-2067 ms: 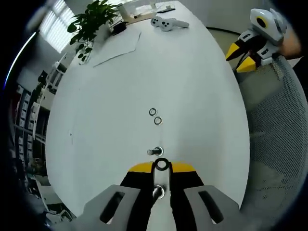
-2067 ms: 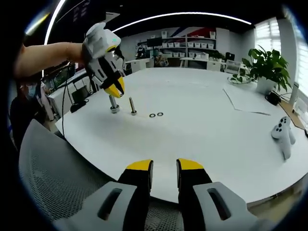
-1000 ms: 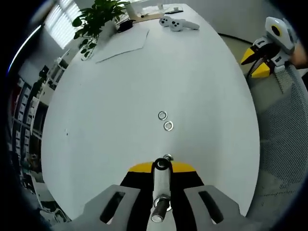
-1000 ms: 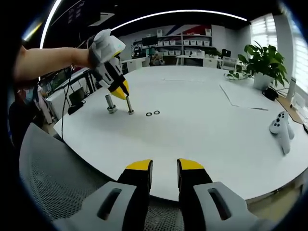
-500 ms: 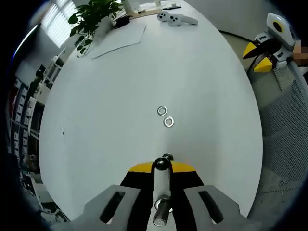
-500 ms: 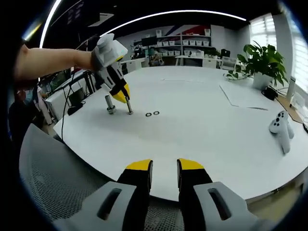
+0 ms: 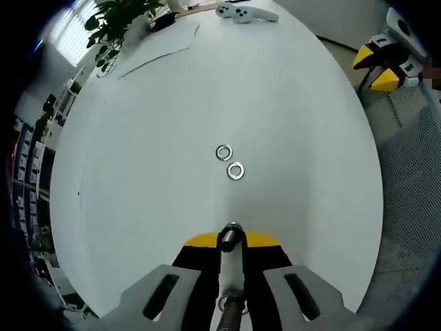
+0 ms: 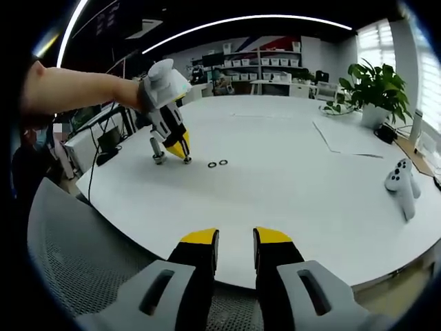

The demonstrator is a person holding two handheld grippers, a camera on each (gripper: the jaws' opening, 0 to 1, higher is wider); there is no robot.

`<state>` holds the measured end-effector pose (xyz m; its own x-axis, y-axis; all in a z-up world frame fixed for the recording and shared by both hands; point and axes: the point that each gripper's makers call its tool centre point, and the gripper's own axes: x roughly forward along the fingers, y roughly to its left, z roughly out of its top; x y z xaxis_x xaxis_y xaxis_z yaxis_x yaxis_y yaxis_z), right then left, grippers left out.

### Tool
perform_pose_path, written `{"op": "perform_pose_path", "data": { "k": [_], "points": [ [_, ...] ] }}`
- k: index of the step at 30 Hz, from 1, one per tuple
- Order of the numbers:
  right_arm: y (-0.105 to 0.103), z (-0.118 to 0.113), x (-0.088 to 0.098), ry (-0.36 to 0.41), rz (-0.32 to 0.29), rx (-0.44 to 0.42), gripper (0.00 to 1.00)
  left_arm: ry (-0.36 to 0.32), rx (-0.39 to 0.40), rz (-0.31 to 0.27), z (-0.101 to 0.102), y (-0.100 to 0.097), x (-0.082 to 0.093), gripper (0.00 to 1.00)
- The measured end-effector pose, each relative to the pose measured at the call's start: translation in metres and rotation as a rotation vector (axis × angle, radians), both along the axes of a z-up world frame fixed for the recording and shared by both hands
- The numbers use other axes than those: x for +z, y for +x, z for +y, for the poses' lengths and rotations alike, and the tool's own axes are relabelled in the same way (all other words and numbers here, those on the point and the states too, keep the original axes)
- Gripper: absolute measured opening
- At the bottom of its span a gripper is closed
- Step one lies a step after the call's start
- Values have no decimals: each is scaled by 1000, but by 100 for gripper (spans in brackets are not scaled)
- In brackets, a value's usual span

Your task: Place the washer onto the threaded stud by aligning its center hole with the stud, sliding it down to the base, and recovering from edge contact or off-axis alignment until the washer reaches the visible bottom stop.

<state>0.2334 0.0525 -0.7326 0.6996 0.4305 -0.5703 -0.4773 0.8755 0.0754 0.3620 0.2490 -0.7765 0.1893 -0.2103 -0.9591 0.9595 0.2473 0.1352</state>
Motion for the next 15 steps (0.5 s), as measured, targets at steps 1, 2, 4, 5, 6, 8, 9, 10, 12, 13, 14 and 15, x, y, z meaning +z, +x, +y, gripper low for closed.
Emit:
{"op": "perform_pose_path", "data": {
  "k": [1, 2, 4, 5, 6, 8, 9, 10, 12, 13, 14, 15],
  "points": [
    [0, 0, 0, 0, 0, 0, 23, -5, 3, 6, 0, 0, -1, 9],
    [0, 0, 0, 0, 0, 0, 23, -8, 8, 10, 0, -1, -2, 9],
    [0, 0, 0, 1, -4, -1, 23, 2, 7, 21, 2, -3, -6, 9],
    [1, 0, 1, 2, -7, -2, 23, 6, 7, 27, 3, -4, -7, 9],
    [1, 0, 1, 4, -7, -2, 23, 10, 1, 28, 3, -5, -9, 9],
    [0, 0, 1, 3, -4, 0, 23, 15, -14, 23, 3, -6, -10, 9],
    [0, 0, 1, 3, -4, 0, 23, 13, -14, 21, 3, -6, -10, 9],
    [0, 0, 1, 4, -4, 0, 23, 8, -5, 29, 3, -7, -10, 9],
    [0, 0, 1, 3, -3, 1, 23, -2, 5, 32, 2, -7, -10, 11],
    [0, 0, 0, 3, -2, 2, 23, -5, 0, 26, 2, -6, -10, 13],
    [0, 0, 0, 3, -2, 2, 23, 0, -17, 24, 2, -5, -10, 15],
    [0, 1, 0, 3, -1, 4, 23, 0, -24, 28, 2, -6, -10, 17]
  ]
}}
